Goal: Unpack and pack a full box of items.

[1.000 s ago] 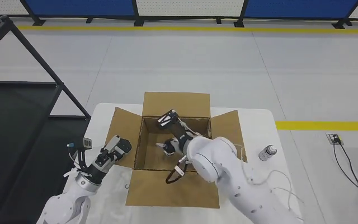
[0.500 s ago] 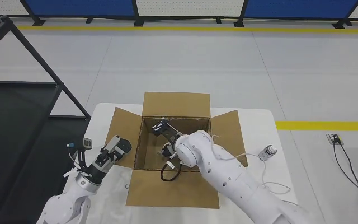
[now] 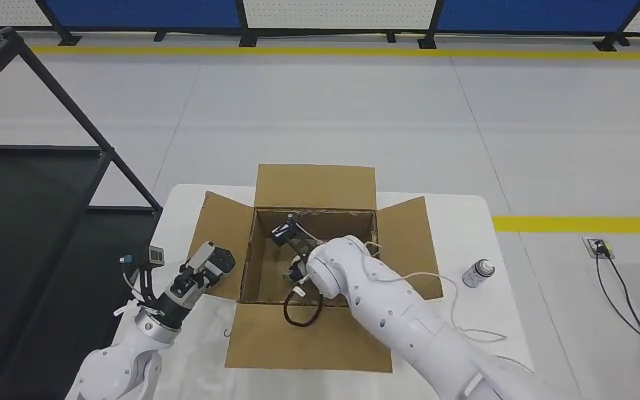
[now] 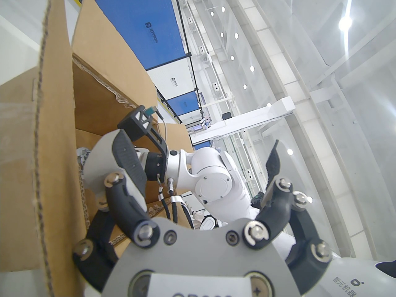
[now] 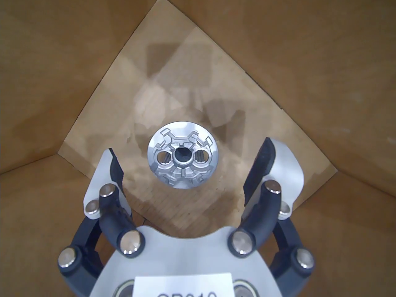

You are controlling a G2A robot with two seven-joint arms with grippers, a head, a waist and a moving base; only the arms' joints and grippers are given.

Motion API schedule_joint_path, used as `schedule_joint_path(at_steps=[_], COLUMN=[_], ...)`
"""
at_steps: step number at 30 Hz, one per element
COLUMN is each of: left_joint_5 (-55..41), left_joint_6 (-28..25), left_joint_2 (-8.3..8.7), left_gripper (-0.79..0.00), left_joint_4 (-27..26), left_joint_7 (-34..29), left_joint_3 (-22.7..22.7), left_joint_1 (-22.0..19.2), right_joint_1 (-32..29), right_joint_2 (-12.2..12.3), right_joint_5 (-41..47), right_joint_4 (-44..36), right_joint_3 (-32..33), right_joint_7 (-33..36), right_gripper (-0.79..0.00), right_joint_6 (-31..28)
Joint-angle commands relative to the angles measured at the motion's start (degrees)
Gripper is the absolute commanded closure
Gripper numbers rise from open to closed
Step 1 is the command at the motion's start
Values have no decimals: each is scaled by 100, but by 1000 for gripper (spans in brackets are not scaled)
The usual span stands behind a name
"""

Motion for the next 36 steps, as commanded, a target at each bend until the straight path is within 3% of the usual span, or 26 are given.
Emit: schedule_joint_path(at_steps=[1, 9, 12, 19, 25, 30, 36], left_joint_5=[0, 0, 0, 0, 0, 0, 0], left_joint_6=[0, 0, 0, 0, 0, 0, 0], left_joint_2=[0, 0, 0, 0, 0, 0, 0], left_gripper=[-785, -785, -785, -785, -785, -785, -785], left_joint_4=[0, 0, 0, 0, 0, 0, 0], left_joint_7=[0, 0, 0, 0, 0, 0, 0], left_joint_3=[0, 0, 0, 0, 0, 0, 0], left_joint_1=[0, 0, 0, 0, 0, 0, 0], right_joint_1=[24, 107, 145, 214, 110, -195, -963], right_joint_2=[-46, -214, -257, -230, -66, 182, 583], right_joint_5=[21, 102, 108, 161, 27, -321, -845], right_joint_4=[113, 523, 620, 571, 133, -650, -2163], right_joint_3=[3, 35, 69, 324, 641, 999, 1721], right_joint_7=[-11, -17, -61, -189, -203, -48, 223], right_gripper=[-348, -151, -9, 0, 0, 0, 0], right_joint_6=[-15, -147, -179, -330, -353, -248, -187])
